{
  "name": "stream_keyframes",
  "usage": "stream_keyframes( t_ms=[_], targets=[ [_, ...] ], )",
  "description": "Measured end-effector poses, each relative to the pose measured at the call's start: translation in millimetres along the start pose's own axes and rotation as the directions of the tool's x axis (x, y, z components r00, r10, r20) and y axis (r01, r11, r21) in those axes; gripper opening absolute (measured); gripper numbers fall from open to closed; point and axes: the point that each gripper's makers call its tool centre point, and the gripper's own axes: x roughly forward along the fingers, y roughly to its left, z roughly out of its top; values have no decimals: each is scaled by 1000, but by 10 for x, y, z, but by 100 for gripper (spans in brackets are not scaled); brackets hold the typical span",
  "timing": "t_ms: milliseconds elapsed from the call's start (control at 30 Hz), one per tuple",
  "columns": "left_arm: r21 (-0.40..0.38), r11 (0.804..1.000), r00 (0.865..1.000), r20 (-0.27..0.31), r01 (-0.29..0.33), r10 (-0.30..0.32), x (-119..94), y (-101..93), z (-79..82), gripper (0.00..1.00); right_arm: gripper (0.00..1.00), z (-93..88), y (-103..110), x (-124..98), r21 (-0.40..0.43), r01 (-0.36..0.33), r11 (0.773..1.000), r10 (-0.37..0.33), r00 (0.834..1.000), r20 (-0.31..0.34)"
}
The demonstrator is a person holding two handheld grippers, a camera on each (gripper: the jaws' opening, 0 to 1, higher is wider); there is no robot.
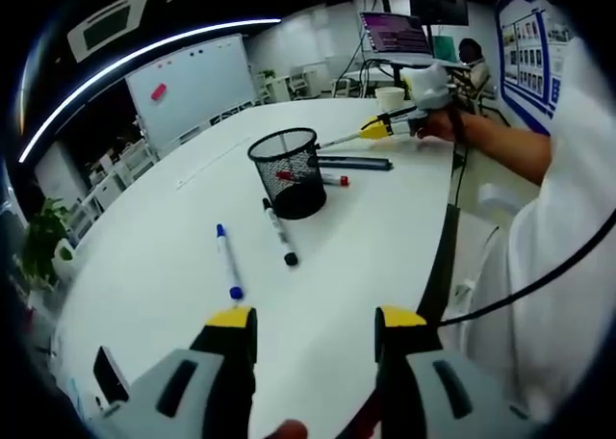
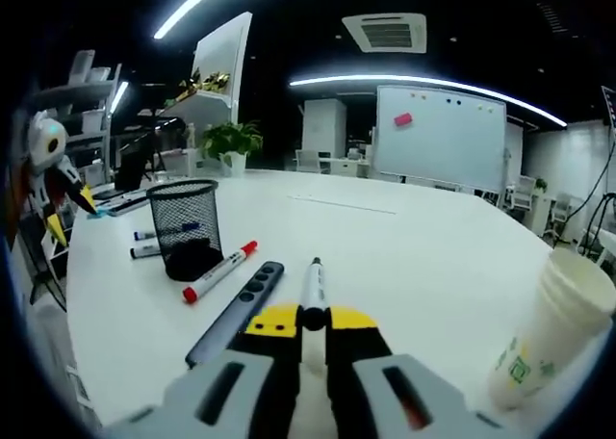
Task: Place the scattered laser pointers and whiteboard markers into the pen holder and stack the scattered paper cups together
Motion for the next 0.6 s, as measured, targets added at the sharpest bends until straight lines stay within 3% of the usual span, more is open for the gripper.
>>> stream_keyframes(
  t_ms=[600],
  targets=[
    [-1,1000,1000,10,10,-10,45,-28,37,50,9,126,-13,-15,9,23,1000,-24,999,44]
  ],
)
